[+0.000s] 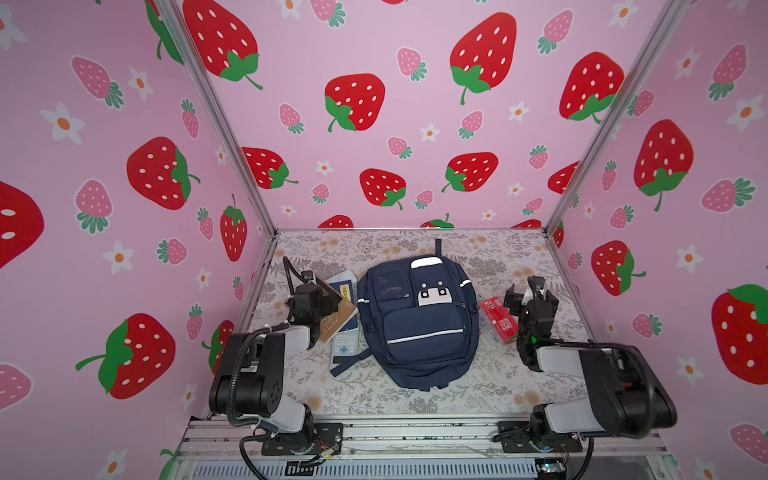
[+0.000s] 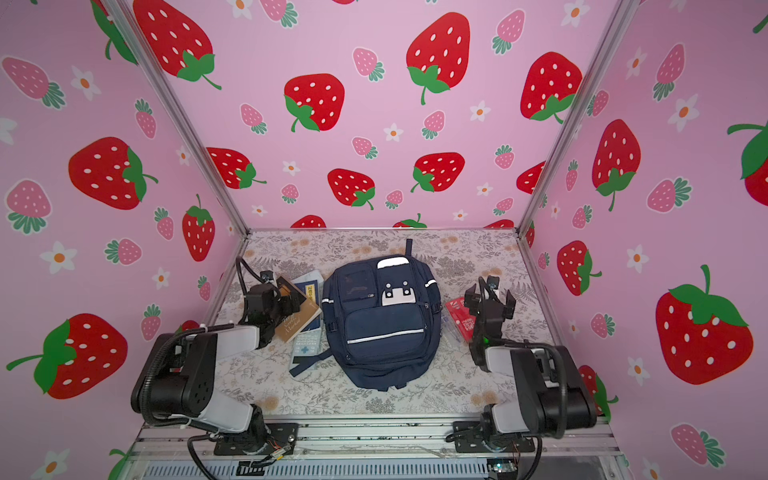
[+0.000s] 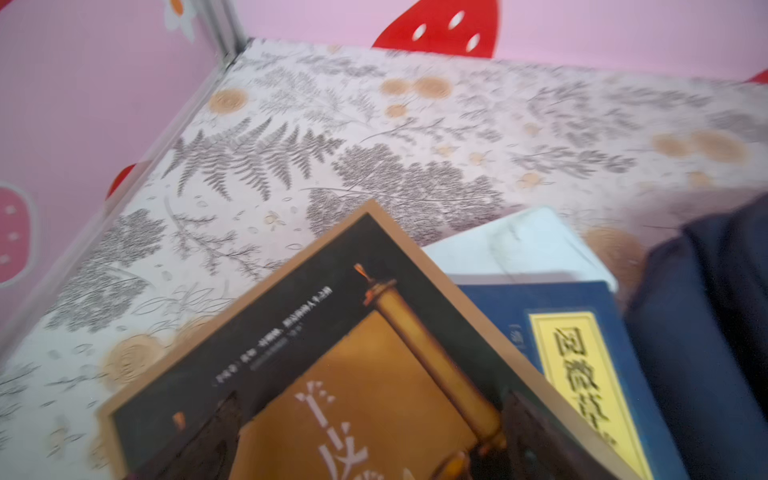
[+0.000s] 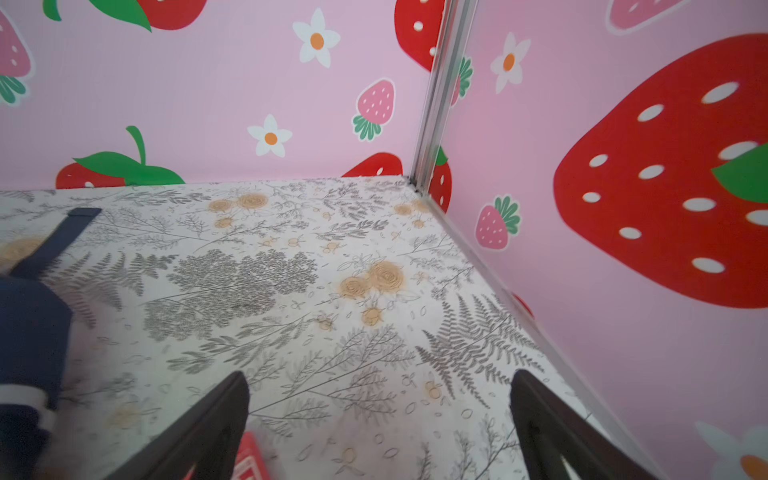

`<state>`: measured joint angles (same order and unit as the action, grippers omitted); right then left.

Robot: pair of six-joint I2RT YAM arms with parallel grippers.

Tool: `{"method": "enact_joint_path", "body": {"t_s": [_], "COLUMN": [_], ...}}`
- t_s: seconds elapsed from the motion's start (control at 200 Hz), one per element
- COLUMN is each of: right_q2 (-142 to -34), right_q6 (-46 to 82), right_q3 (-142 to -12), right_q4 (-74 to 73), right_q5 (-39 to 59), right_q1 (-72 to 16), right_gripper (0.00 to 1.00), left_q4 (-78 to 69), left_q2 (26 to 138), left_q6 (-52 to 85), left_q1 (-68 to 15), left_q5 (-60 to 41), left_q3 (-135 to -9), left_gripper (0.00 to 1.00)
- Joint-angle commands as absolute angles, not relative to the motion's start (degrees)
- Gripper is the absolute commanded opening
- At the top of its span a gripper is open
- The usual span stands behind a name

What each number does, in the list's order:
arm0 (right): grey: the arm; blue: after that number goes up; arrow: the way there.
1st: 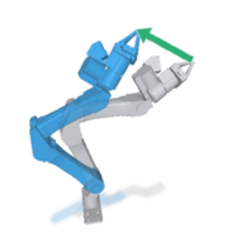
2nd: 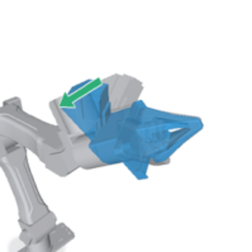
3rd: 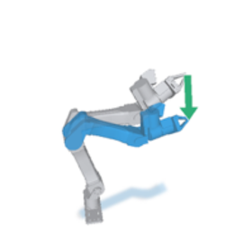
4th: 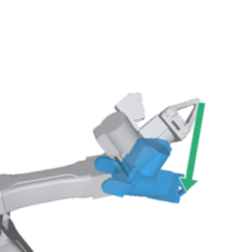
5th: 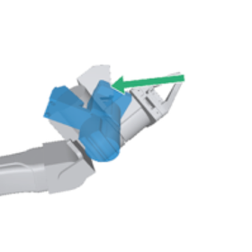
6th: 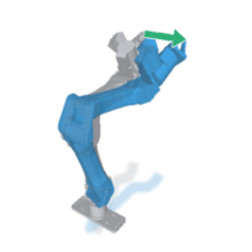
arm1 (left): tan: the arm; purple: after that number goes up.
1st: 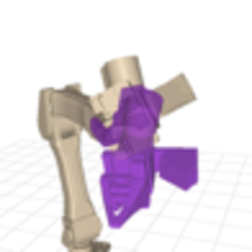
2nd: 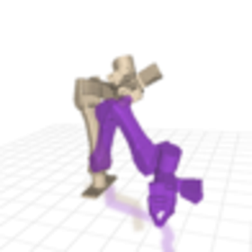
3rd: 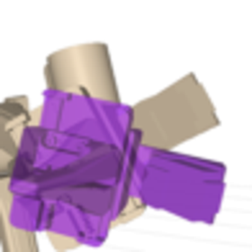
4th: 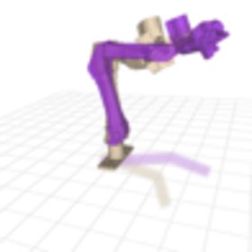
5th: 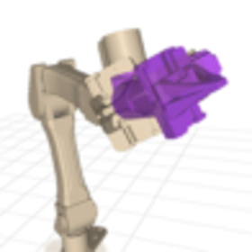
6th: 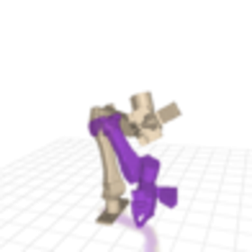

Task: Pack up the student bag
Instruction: 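Reach both grippers toward the navy backpack's front pocket zippers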

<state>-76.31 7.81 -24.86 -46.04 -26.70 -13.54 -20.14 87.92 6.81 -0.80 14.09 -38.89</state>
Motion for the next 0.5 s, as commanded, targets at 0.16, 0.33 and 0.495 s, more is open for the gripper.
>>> {"method": "enact_joint_path", "body": {"t_s": [0.16, 0.33, 0.495], "right_q2": [-58.19, -67.77, -66.86], "right_q6": [43.22, 42.01, 41.27], "right_q3": [-33.83, -48.91, -46.03], "right_q4": [-8.55, 18.49, 19.71], "right_q5": [-4.89, -15.33, -15.76], "right_q1": [-15.13, -22.97, -27.06], "right_gripper": [1.0, 1.0, 1.0], "left_q4": [22.84, 21.74, 28.72], "left_q2": [81.68, 77.44, 84.57], "left_q6": [30.43, 27.48, 22.79], "left_q1": [-6.34, -32.26, -51.6], "left_q5": [4.52, 4.98, 13.27], "left_q3": [-68.18, -63.22, -65.52], "left_gripper": [0.8, 0.91, 0.9]}}
